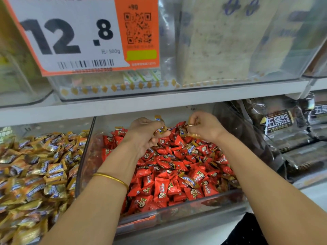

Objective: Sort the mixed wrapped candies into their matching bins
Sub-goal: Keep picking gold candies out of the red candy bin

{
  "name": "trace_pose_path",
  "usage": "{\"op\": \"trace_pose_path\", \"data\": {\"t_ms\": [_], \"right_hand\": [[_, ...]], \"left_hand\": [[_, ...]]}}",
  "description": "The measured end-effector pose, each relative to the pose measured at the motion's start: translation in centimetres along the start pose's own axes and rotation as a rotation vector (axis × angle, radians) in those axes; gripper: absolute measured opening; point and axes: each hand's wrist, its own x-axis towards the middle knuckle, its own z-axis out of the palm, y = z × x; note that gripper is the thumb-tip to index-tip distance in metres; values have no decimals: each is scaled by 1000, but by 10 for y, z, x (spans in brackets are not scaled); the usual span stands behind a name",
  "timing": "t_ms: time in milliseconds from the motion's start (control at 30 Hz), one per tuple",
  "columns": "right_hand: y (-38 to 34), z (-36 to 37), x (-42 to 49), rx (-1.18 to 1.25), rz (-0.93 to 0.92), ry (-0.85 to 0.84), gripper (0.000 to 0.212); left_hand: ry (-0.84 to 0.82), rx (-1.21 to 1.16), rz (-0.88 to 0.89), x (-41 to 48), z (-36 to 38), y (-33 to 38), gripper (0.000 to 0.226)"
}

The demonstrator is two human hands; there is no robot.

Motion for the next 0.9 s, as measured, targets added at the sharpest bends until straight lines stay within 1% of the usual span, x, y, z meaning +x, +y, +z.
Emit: {"op": "trace_pose_path", "data": {"t_ms": [33, 67, 100, 133, 167, 233, 300, 400, 433, 500, 567, 633, 667, 767, 833, 900], "right_hand": [[-1, -6, -4, 83, 17, 0, 12], [-3, -10, -8, 110, 27, -45, 13], [-5, -12, -13, 71, 34, -120, 18], [-6, -12, -16, -35, 31, -196, 22], [-7, -10, -17, -192, 20, -250, 27], [-7, -2, -19, -505, 7, -310, 35], [-8, 6, -21, -663, 3, -297, 38], [-8, 7, -24, -706, -19, -209, 31], [-7, 5, -25, -671, -13, -184, 29], [-4, -5, -28, -501, 20, -138, 22], [-1, -17, -32, -259, 53, -99, 18], [-4, -30, -43, 0, 70, -59, 18], [-6, -35, -50, 129, 83, -35, 17], [-11, -46, -67, 480, 157, -2, 12], [-13, -49, -73, 715, 229, -24, 13], [-12, -50, -74, 874, 301, -42, 16]], "left_hand": [[-1, 8, 10, 0, 0, 0, 13], [-1, 3, 13, -1, 0, 0, 11], [-1, -11, 11, -2, 0, 1, 17], [-6, -27, 7, -3, 0, 1, 24], [-23, -40, 5, -4, -1, 2, 28], [-76, -51, 0, -6, 1, 3, 26], [-107, -50, -5, -9, 3, 3, 23], [-130, -32, 2, -10, 6, 2, 17], [-141, -29, 6, -11, 7, 2, 14], [-166, -16, 13, -10, 9, 1, 12], [-180, 61, 41, -10, 12, -1, 14], [-193, 189, 95, -9, 17, -1, 15], [-208, 284, 134, -8, 21, -1, 14], [-269, 696, 296, 4, 38, -4, 12], [-316, 954, 377, 18, 50, -9, 16], [-341, 1223, 411, 34, 59, -16, 24]]}}
